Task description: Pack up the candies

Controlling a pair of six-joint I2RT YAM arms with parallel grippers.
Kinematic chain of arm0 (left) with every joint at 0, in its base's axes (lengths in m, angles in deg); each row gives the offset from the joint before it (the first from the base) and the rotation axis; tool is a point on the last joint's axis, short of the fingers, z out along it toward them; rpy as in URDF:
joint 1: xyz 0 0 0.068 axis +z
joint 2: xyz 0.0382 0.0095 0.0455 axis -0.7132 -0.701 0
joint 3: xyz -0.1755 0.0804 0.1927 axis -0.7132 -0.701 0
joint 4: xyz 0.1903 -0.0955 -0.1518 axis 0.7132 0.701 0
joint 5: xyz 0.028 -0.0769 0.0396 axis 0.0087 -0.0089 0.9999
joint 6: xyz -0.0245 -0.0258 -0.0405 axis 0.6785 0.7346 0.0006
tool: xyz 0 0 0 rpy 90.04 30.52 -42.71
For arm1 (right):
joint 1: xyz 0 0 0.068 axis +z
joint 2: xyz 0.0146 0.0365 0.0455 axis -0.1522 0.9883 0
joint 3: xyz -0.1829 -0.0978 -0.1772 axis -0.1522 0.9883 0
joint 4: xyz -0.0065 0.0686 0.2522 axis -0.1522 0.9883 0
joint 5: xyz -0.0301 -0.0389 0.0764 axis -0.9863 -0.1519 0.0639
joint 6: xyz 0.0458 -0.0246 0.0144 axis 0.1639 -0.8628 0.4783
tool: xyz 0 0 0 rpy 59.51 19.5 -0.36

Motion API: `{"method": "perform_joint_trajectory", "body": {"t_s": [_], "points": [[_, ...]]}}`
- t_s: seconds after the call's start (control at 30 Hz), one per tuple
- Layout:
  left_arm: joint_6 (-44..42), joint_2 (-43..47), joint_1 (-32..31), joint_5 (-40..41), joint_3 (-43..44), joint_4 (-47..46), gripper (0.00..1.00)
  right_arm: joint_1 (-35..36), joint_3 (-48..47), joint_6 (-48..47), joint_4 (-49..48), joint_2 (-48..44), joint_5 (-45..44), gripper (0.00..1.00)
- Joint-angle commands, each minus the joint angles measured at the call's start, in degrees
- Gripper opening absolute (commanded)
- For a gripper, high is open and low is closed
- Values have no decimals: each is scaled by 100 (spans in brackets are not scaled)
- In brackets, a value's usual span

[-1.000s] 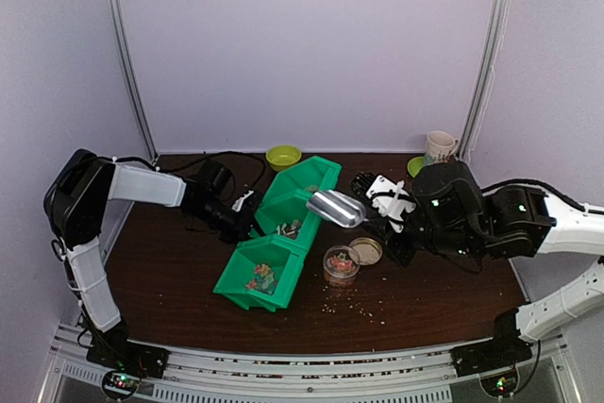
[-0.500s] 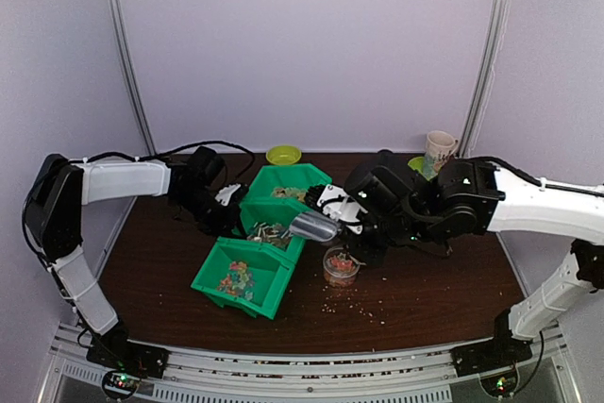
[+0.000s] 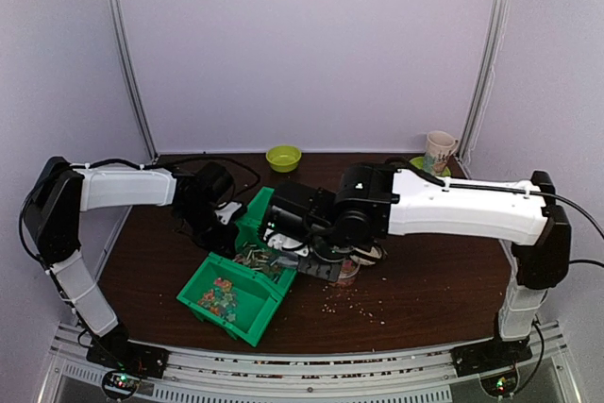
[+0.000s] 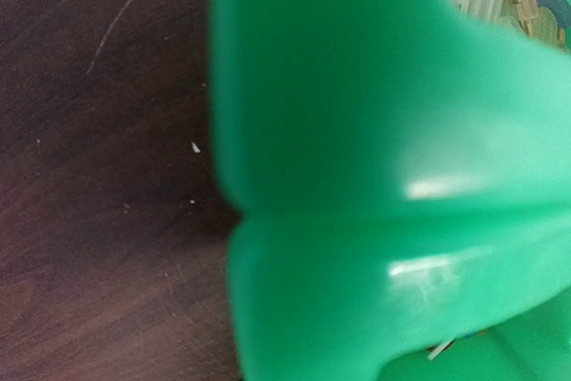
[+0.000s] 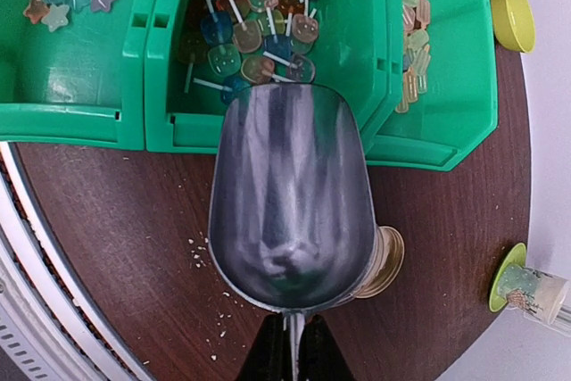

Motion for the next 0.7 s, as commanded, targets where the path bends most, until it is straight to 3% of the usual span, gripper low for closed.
{"method": "perform_joint_trajectory", "body": {"t_s": [0.0, 0.33, 0.67], "points": [[-86, 190, -107, -11, 130, -409, 0, 78, -598, -42, 777, 503, -417, 0], [-184, 323, -288, 322, 176, -398, 0, 85, -1651, -69, 1354, 1571, -828, 0], [-283, 516, -416, 171, 125, -607, 0, 71, -2087, -309, 1234, 2232, -709, 0]]}}
